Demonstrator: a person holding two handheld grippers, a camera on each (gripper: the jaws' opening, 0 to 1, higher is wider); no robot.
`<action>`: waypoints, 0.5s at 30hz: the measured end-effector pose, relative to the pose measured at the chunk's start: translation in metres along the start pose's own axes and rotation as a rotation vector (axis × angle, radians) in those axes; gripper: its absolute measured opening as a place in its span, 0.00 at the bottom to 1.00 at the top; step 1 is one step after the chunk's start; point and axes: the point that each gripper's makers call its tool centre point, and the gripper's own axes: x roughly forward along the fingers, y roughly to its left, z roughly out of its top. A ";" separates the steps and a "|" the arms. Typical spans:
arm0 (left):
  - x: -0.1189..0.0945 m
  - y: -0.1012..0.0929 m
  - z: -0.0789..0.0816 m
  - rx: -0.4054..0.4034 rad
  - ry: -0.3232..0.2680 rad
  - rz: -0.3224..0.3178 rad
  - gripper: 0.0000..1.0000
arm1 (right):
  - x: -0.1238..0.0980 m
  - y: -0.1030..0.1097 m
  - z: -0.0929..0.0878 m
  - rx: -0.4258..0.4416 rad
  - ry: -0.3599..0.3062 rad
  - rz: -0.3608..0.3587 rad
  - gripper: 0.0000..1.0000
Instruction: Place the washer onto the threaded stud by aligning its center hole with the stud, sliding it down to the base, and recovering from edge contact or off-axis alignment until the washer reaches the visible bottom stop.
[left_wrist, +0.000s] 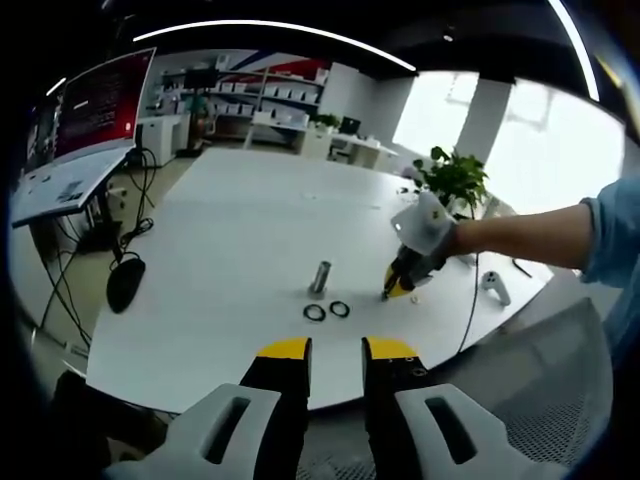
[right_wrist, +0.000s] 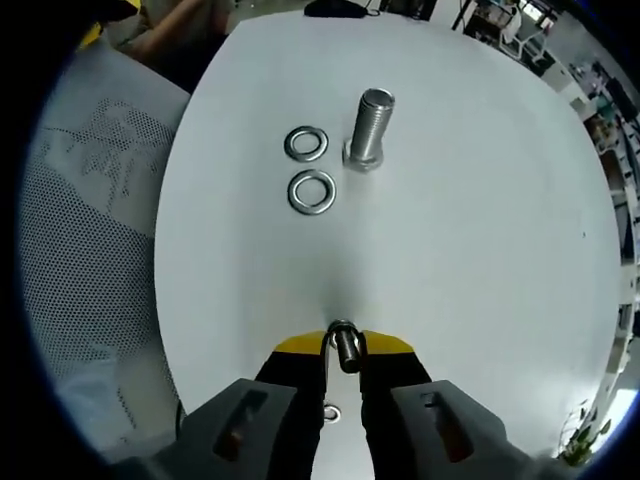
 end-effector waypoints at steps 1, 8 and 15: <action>0.000 0.000 0.000 -0.001 0.000 0.000 0.17 | 0.001 0.000 -0.001 -0.002 0.004 0.000 0.13; -0.001 0.000 0.001 -0.007 -0.006 0.003 0.17 | 0.000 0.001 -0.002 0.003 -0.027 0.002 0.17; 0.000 0.000 0.001 -0.004 -0.004 0.000 0.17 | -0.009 -0.003 -0.005 0.035 -0.059 -0.007 0.23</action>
